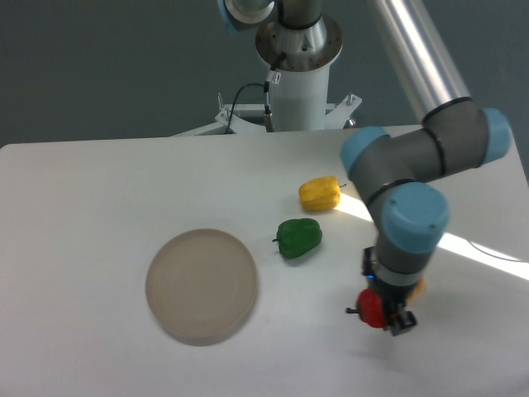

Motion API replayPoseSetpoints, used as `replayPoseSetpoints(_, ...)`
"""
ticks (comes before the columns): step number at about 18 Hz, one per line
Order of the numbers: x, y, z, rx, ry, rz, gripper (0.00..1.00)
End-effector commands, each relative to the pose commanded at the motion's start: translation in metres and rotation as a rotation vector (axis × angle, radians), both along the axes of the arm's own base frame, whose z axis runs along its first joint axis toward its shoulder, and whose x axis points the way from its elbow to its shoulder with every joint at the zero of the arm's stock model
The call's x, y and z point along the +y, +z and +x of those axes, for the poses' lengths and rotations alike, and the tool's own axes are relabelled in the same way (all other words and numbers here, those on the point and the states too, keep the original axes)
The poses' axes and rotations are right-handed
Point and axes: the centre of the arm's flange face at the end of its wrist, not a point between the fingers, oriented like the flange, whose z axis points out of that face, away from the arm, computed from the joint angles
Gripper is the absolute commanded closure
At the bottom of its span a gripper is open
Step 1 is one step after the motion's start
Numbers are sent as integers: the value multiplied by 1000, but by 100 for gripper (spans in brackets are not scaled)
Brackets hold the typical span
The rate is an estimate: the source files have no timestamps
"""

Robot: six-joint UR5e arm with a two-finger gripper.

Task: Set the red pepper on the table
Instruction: 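Carry the held red pepper with the gripper toward the green pepper, then lower the red pepper onto the table beside the green pepper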

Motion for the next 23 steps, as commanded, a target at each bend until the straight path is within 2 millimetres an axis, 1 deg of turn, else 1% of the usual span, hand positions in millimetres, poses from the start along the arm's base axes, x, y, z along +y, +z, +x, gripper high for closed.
replayPoseSetpoints(2, 4, -5, 5, -9, 18, 2, 41)
replayPoseSetpoints(3, 12, -10, 14, -16, 23, 1, 41)
replayPoseSetpoints(5, 16, -15, 17, -24, 45, -1, 41)
replayPoseSetpoints(7, 24, -23, 25, -25, 69, 4, 41)
replayPoseSetpoints(8, 25, -31, 28, -31, 72, -1, 41)
replayPoseSetpoints(10, 30, -47, 28, -49, 55, 34, 41)
replayPoseSetpoints(12, 34, -62, 25, -64, 36, 55, 41)
replayPoseSetpoints(13, 34, -65, 25, -64, 35, 51, 41)
replayPoseSetpoints(23, 36, -68, 28, -73, 45, 49, 41)
